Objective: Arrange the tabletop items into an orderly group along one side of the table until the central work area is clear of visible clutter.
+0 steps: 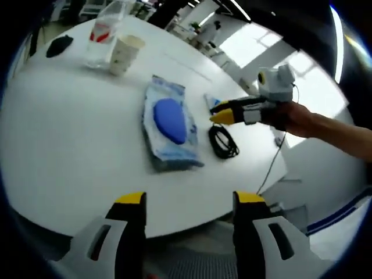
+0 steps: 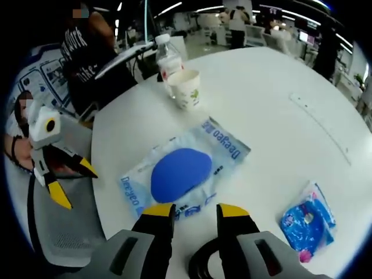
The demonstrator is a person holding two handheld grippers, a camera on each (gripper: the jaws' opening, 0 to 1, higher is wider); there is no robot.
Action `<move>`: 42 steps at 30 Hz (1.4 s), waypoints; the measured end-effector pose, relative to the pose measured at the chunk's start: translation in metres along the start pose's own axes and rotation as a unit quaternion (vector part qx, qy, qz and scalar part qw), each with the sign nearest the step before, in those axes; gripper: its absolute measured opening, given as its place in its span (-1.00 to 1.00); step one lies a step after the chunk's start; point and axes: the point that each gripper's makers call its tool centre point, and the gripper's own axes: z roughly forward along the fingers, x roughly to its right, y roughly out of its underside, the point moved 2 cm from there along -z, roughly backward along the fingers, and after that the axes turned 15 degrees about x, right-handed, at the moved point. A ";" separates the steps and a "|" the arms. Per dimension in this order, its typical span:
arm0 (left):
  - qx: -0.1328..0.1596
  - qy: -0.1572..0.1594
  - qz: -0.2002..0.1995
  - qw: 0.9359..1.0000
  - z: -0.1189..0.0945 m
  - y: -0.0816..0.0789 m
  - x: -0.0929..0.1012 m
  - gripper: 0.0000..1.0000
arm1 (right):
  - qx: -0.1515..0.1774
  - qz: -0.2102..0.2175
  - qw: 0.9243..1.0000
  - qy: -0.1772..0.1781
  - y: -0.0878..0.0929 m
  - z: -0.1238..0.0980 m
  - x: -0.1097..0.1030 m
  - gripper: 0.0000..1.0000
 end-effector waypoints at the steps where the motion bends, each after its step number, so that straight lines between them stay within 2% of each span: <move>1: -0.001 -0.001 0.001 1.000 0.001 0.002 0.000 0.18 | 0.000 0.000 1.000 0.002 0.000 0.000 0.001 -0.46; 7: -0.002 -0.007 -0.026 1.000 0.009 0.012 -0.001 0.18 | -0.003 -0.004 1.000 0.012 -0.006 0.002 0.005 -0.47; 10: 0.004 -0.012 -0.049 0.999 0.012 0.014 -0.001 0.17 | -0.003 -0.004 1.000 0.016 -0.015 0.006 0.011 -0.47; 14: 0.005 -0.015 -0.055 0.998 0.017 0.014 -0.001 0.13 | -0.002 -0.011 1.000 0.020 -0.025 0.006 0.017 -0.47; 19: 0.025 -0.023 -0.114 0.993 0.030 0.007 -0.003 0.07 | -0.012 -0.019 0.999 0.027 -0.035 0.017 0.023 -0.47; 23: 0.028 -0.016 -0.094 0.995 0.040 0.001 0.002 0.04 | -0.022 -0.030 0.999 0.025 -0.046 0.035 0.037 -0.50; 28: 0.031 -0.021 -0.128 0.991 0.052 -0.001 0.001 -0.01 | -0.033 -0.032 0.999 0.026 -0.044 0.045 0.039 -0.52; 32: 0.021 -0.027 -0.118 0.992 0.060 0.002 0.000 -0.11 | -0.043 -0.045 0.998 0.031 -0.044 0.050 0.040 -0.51; 37: 0.026 -0.037 -0.147 0.988 0.066 0.000 -0.002 -0.24 | -0.042 -0.051 0.997 0.041 -0.052 0.058 0.050 -0.55; 40: 0.028 -0.047 -0.122 0.991 0.068 -0.002 -0.004 -0.39 | -0.049 -0.064 0.996 0.045 -0.056 0.064 0.061 -0.54; 42: 0.028 -0.044 -0.135 0.989 0.072 -0.003 -0.004 -0.39 | -0.052 -0.069 0.995 0.040 -0.057 0.067 0.063 -0.51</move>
